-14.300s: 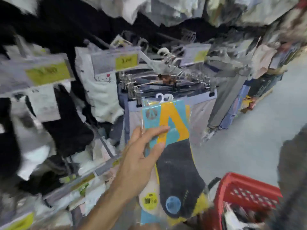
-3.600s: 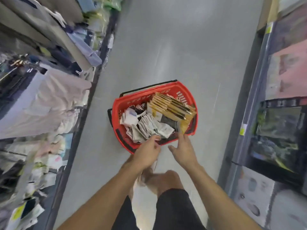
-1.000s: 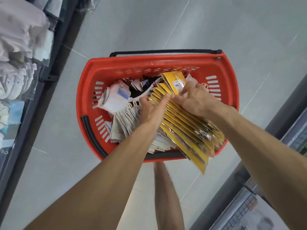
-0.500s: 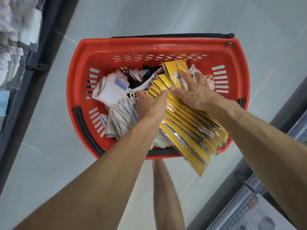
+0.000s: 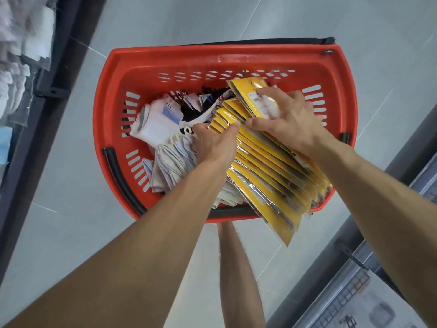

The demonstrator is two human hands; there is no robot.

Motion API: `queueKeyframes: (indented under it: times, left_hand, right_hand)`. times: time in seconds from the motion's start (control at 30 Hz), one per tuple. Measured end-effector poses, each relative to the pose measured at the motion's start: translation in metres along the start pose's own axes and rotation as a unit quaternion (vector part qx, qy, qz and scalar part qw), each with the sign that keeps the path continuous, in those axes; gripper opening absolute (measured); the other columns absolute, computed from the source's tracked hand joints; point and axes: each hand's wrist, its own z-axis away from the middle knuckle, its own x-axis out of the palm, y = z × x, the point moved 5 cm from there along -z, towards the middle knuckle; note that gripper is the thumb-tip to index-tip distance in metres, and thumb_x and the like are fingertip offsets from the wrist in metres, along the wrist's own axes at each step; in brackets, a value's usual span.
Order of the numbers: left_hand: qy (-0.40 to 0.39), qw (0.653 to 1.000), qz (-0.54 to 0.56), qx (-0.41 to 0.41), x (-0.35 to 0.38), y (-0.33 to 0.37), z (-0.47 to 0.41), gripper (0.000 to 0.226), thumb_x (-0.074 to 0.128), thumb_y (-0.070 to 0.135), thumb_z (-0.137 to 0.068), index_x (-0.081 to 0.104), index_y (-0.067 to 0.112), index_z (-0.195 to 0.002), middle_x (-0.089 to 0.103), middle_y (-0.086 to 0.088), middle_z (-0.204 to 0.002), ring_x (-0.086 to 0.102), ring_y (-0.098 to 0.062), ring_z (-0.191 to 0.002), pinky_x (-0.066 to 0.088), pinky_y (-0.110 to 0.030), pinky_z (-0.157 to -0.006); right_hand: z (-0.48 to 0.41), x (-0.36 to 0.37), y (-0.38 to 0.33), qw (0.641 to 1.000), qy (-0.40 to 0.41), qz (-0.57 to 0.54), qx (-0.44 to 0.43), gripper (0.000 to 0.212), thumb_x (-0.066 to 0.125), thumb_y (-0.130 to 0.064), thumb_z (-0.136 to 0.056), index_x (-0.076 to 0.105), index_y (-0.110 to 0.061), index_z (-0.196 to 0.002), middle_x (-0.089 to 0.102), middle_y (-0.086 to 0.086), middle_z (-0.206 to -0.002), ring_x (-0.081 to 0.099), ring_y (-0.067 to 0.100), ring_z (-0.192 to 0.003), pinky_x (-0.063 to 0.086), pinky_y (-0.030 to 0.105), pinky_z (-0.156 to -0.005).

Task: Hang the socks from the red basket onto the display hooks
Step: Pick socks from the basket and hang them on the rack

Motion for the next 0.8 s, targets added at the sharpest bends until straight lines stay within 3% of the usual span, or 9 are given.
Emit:
queueKeyframes:
  times: [0.2, 0.4, 0.47, 0.53, 0.67, 0.8]
  left_hand:
    - [-0.004, 1.0, 0.01, -0.009, 0.001, 0.0, 0.001, 0.066, 0.066, 0.044, -0.092, 0.026, 0.026, -0.142, 0.042, -0.008, -0.146, 0.049, -0.025, -0.102, 0.043, -0.041, -0.081]
    - [0.0, 1.0, 0.022, 0.003, -0.001, -0.001, 0.002, 0.069, 0.07, 0.043, -0.09, 0.03, 0.028, -0.144, 0.043, -0.004, -0.145, 0.05, -0.02, -0.099, 0.044, -0.041, -0.079]
    - [0.016, 0.999, 0.032, 0.012, -0.005, -0.004, 0.004, 0.07, 0.074, 0.045, -0.085, 0.034, 0.031, -0.141, 0.049, -0.001, -0.136, 0.051, -0.011, -0.084, 0.045, -0.038, -0.074]
    - [0.032, 0.999, 0.039, 0.021, -0.008, -0.008, 0.006, 0.073, 0.078, 0.046, -0.08, 0.037, 0.035, -0.138, 0.053, 0.002, -0.128, 0.05, -0.005, -0.081, 0.048, -0.037, -0.073]
    - [0.054, 0.996, 0.051, 0.05, -0.008, -0.009, 0.019, 0.068, 0.081, 0.046, -0.076, 0.044, 0.038, -0.132, 0.056, 0.012, -0.107, 0.053, -0.003, -0.082, 0.045, -0.026, -0.064]
    - [0.054, 0.996, 0.045, 0.055, -0.002, -0.004, 0.031, 0.067, 0.079, 0.045, -0.079, 0.042, 0.039, -0.135, 0.059, 0.006, -0.126, 0.063, -0.017, -0.098, 0.056, -0.04, -0.086]
  right_hand:
    - [0.011, -0.001, -0.004, 0.997, 0.013, 0.08, -0.014, 0.063, 0.06, -0.071, -0.077, 0.044, -0.053, -0.135, 0.039, 0.008, -0.143, 0.034, 0.035, -0.131, 0.025, 0.045, -0.089]
    - [0.019, -0.006, 0.002, 0.998, -0.06, 0.001, 0.005, 0.07, 0.058, -0.065, -0.084, 0.038, -0.037, -0.146, 0.031, 0.009, -0.154, 0.036, 0.035, -0.137, 0.035, 0.057, -0.108]
    - [0.025, -0.005, -0.002, 0.996, -0.087, 0.02, -0.007, 0.079, 0.062, -0.066, -0.081, 0.037, -0.031, -0.148, 0.025, 0.006, -0.154, 0.027, 0.031, -0.14, 0.035, 0.053, -0.108]
    - [0.032, -0.001, -0.01, 0.99, -0.112, 0.078, -0.024, 0.093, 0.065, -0.073, -0.071, 0.035, -0.025, -0.145, 0.024, 0.005, -0.149, 0.025, 0.031, -0.138, 0.035, 0.055, -0.108]
    - [0.05, 0.022, -0.023, 0.974, -0.127, 0.184, -0.038, 0.133, 0.072, -0.077, -0.057, -0.001, -0.023, -0.155, 0.007, 0.007, -0.16, 0.009, 0.029, -0.15, 0.012, 0.067, -0.115]
    - [0.06, 0.028, -0.027, 0.983, -0.125, 0.134, -0.016, 0.133, 0.077, -0.062, -0.064, -0.01, -0.02, -0.155, -0.005, 0.01, -0.164, -0.004, 0.028, -0.152, 0.009, 0.066, -0.117]
